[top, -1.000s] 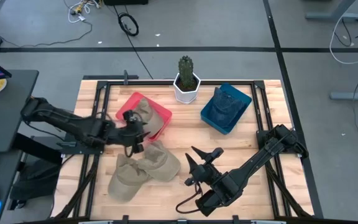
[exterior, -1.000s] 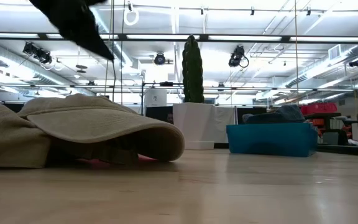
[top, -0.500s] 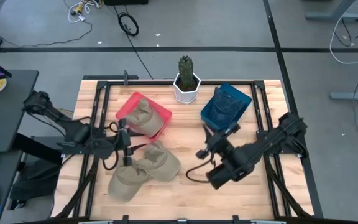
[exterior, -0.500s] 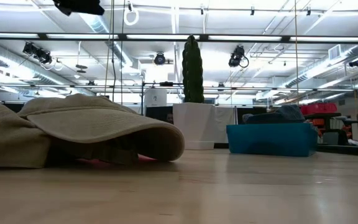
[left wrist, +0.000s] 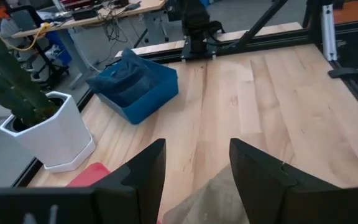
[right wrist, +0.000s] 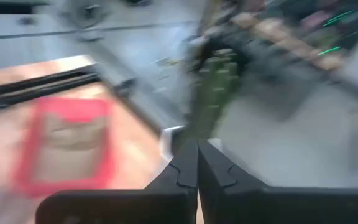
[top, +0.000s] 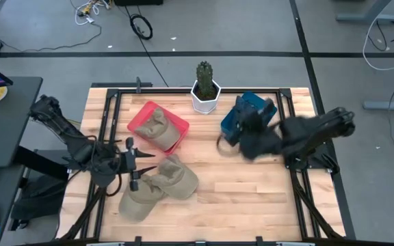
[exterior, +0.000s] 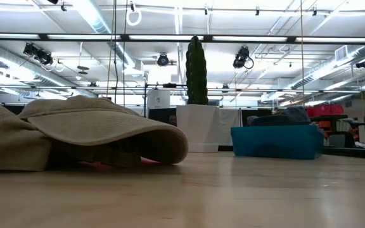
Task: Pick & Place hat
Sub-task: Put the left brown cap into the red bin
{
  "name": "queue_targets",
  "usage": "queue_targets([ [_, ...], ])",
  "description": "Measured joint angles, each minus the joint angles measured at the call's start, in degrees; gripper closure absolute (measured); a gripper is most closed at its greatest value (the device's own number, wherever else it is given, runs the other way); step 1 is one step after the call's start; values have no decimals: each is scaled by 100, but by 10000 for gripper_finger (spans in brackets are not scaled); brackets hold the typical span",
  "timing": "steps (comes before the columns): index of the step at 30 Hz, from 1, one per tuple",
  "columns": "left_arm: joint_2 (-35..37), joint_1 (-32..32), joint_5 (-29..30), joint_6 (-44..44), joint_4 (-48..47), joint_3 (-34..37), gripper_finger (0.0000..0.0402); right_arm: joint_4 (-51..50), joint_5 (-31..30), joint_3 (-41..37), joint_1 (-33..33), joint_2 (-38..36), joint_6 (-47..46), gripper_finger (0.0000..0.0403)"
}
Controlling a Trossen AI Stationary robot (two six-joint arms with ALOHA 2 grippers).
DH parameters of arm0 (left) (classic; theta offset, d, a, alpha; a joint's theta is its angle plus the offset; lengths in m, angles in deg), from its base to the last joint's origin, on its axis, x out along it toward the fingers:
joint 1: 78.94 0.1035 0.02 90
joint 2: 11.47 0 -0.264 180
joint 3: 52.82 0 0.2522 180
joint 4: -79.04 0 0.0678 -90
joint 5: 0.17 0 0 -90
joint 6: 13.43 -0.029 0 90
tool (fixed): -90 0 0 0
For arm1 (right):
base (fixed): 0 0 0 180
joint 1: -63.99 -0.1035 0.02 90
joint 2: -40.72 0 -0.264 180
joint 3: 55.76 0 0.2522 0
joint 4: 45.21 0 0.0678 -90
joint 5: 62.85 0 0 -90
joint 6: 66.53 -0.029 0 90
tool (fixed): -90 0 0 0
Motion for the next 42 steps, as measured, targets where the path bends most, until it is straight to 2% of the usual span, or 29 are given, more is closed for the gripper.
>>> queue_targets([
  [4,0,-143,49,19,1,0,220,1576,1946,0,722,-316,1564,401],
  [8,0,-304,80,140,-26,0,220,3395,3784,-88,1189,-412,2726,402],
  [12,-20,-549,175,307,-1,88,220,4982,5610,-585,1556,-522,3149,402],
  [15,-42,-782,371,302,-3,302,220,5678,6406,-1311,1855,-759,3085,402],
  [20,-33,-997,641,290,53,338,220,7210,7065,-3128,2185,-1568,2947,403],
  [29,-33,-1029,745,270,79,339,220,9972,7097,-6413,2239,-3510,2694,403],
  [32,-33,-1032,840,273,76,339,220,10461,6871,-7132,2242,-4080,2579,403],
  [42,-33,-1029,893,281,47,339,220,11019,6480,-8770,2080,-5583,2872,403],
])
